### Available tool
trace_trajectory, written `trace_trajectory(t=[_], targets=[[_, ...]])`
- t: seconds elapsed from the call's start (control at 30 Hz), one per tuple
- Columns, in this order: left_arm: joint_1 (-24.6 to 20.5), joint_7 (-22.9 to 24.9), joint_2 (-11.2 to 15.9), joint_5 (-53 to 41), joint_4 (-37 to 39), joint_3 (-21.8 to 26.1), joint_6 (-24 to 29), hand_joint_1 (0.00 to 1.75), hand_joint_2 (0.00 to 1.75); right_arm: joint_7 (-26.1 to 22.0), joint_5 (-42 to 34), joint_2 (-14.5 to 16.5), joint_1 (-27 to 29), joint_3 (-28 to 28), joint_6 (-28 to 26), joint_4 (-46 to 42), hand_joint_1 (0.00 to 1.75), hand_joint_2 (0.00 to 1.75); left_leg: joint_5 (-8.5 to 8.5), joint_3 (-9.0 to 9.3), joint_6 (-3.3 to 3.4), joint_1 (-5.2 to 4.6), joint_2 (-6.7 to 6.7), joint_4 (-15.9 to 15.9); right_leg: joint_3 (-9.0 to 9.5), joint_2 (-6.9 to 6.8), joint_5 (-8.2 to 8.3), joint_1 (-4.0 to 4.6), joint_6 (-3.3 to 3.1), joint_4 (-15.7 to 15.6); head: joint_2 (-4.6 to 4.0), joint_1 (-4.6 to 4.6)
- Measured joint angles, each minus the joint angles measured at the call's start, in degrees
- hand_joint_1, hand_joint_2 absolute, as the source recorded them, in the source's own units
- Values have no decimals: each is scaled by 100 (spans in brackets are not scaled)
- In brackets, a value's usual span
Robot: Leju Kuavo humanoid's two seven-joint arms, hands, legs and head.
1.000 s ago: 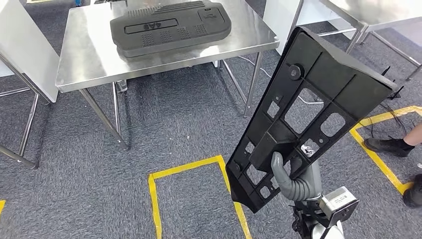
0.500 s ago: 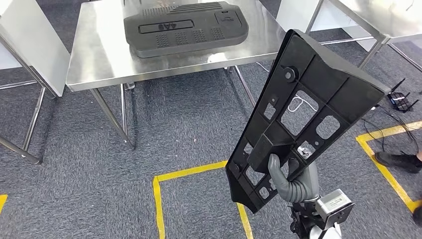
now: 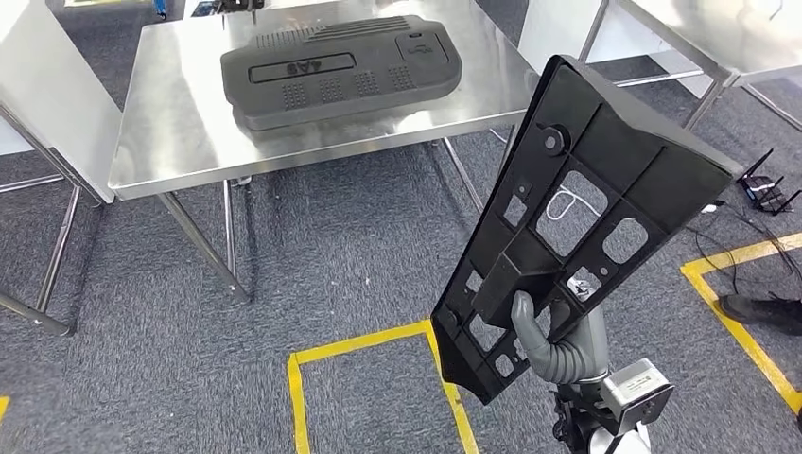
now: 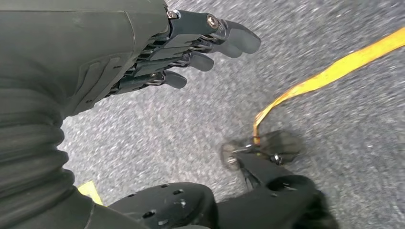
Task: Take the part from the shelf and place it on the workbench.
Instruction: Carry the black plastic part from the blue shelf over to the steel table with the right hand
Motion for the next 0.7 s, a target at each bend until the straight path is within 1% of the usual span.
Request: trace_trajectory(t=[0.03, 0.1, 0.13, 0.17, 0.2, 0.23, 0.3, 0.33, 0.37, 0.4, 0.43, 0.47, 0.5, 0.53, 0.57, 0.6, 0.67, 0.7], targets=[[-1, 2, 0, -1, 1, -1, -5, 0, 175, -4, 21, 1, -3, 4, -10, -1, 175, 175, 87, 59, 31, -11, 7, -171, 19, -2, -47, 11, 42, -2, 0, -4], [0, 5, -2, -5, 1, -1, -16, 0, 175, -12, 55, 3, -2, 13, -27, -2, 175, 175, 45, 99, 119, -37, 11, -213, 70, -5, -93, 32, 124, 4, 0, -10], [0, 5, -4, -8, 0, -1, -17, 0, 175, -14, 68, 4, -3, 19, -32, -5, 175, 175, 85, 131, 160, -35, 6, -223, 75, -7, -112, 29, 154, 18, 0, -6], [0, 4, -6, -10, -1, 0, -18, 0, 175, -16, 79, 4, -2, 25, -36, -7, 175, 175, 89, 165, 192, -30, 0, -235, 55, -8, -122, 25, 176, 105, 0, -5], [-6, 3, -6, -14, -1, 0, -18, 0, 175, -20, 85, 4, -5, 32, -41, -8, 175, 175, 84, 195, 223, -26, -8, -243, -66, -9, -151, 25, 186, 297, 0, 0], [-14, 1, -6, -19, -2, 0, -16, 0, 175, -23, 92, 3, -8, 38, -46, -8, 175, 175, 75, 212, 251, -23, -20, -251, -269, -9, -213, 23, 186, 608, 0, 7], [-24, -1, -4, -31, -2, 0, -14, 0, 175, -28, 98, -2, -5, 45, -56, -8, 175, 175, 29, 227, 298, -36, -43, -251, -799, -8, -444, 30, 148, 1366, 0, 15], [-25, -2, -4, -34, -2, 0, -13, 0, 175, -28, 98, -4, -2, 48, -60, -7, 175, 175, -1, 248, 312, -44, -54, -251, -1023, -8, -549, 32, 137, 1608, 0, 16], [-23, -2, -4, -38, -2, 0, -13, 0, 175, -29, 99, -5, -1, 51, -62, -7, 175, 175, -36, 283, 318, -51, -67, -251, -1164, -8, -575, 33, 146, 1674, 0, 16], [-20, -1, -6, -41, -2, 0, -14, 0, 175, -30, 100, -7, 0, 55, -63, -6, 175, 175, -73, 335, 318, -57, -78, -252, -1194, -9, -473, 35, 182, 1526, 0, 16], [-18, -1, -9, -45, -2, 0, -14, 0, 175, -30, 102, -8, -1, 58, -66, -6, 175, 175, -116, 398, 313, -61, -90, -253, -1134, -9, -263, 40, 233, 1205, 0, 17], [-17, -1, -16, -47, -2, 0, -15, 0, 175, -30, 105, -9, -2, 60, -68, -6, 175, 175, -156, 451, 305, -62, -101, -256, -1022, -14, 16, 53, 268, 802, 0, 22], [-19, -2, -22, -49, -1, 0, -15, 0, 175, -32, 110, -10, -4, 61, -73, -6, 175, 175, -194, 499, 287, -69, -111, -259, -925, -22, 219, 69, 250, 461, 0, 22], [-24, -3, -27, -50, -1, 0, -15, 0, 175, -33, 120, -11, -8, 64, -77, -6, 175, 175, -228, 526, 260, -74, -117, -271, -857, -28, 345, 95, 204, 238, 0, 28], [-28, -3, -30, -50, -1, 0, -14, 0, 175, -35, 129, -13, -10, 67, -81, -7, 175, 175, -236, 543, 227, -80, -120, -265, -832, -31, 406, 114, 134, 126, 0, 33], [-29, -4, -28, -50, -2, 0, -13, 0, 175, -36, 140, -13, -11, 70, -86, -8, 175, 175, -233, 564, 192, -88, -120, -260, -822, -29, 393, 123, 63, 104, 0, 35], [-24, -5, -23, -52, -2, 0, -11, 0, 175, -38, 156, -12, -4, 74, -91, -11, 175, 175, -258, 583, 129, -89, -99, -197, -706, -15, 449, 79, -14, 54, 0, 37], [-22, -6, -20, -54, -2, 0, -10, 0, 175, -39, 164, -12, -4, 74, -92, -12, 175, 175, -326, 547, 106, -86, -83, -83, -629, -13, 453, 54, -46, 45, 0, 28]])
